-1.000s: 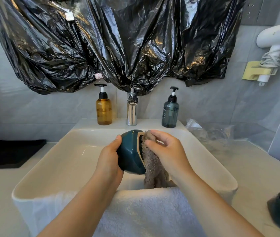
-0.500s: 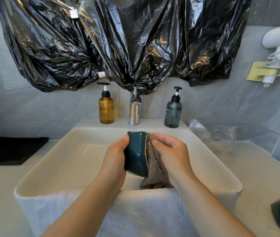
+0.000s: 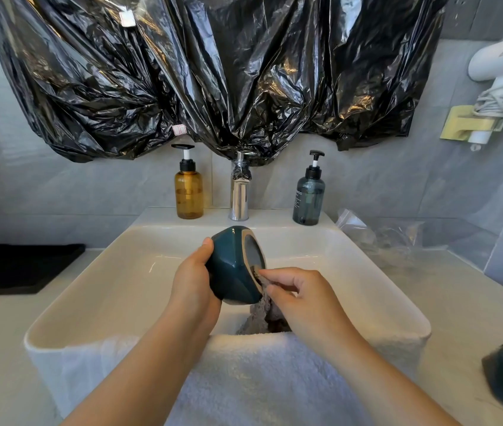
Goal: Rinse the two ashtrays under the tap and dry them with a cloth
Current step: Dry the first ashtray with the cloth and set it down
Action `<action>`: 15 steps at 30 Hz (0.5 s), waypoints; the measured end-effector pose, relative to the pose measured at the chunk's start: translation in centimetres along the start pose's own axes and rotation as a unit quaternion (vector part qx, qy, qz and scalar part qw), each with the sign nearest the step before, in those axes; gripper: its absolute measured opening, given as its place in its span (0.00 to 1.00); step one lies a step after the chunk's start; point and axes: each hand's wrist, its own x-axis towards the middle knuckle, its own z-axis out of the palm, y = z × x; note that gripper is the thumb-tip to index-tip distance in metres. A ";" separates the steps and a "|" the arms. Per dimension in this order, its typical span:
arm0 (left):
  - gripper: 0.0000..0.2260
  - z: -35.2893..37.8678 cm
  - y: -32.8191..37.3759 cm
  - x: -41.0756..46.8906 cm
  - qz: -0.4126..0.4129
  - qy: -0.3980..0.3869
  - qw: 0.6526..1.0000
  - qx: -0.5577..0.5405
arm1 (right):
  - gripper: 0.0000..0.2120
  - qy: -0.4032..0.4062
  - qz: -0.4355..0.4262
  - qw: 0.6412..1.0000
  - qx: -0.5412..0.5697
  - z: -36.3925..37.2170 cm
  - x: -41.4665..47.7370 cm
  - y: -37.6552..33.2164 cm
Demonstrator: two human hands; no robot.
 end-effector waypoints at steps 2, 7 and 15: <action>0.16 0.2 0.0 -0.1 0.000 0.001 1.000 0.004 | 0.14 0.007 0.021 1.000 -0.018 0.0 0.5 0.3; 0.09 0.5 -0.1 -0.3 0.020 -0.019 0.998 0.060 | 0.12 0.045 0.079 0.995 0.044 0.1 2.5 -0.5; 0.10 0.3 0.1 -0.4 0.010 -0.012 0.999 0.029 | 0.14 0.066 -0.043 0.994 0.071 0.3 2.1 -1.8</action>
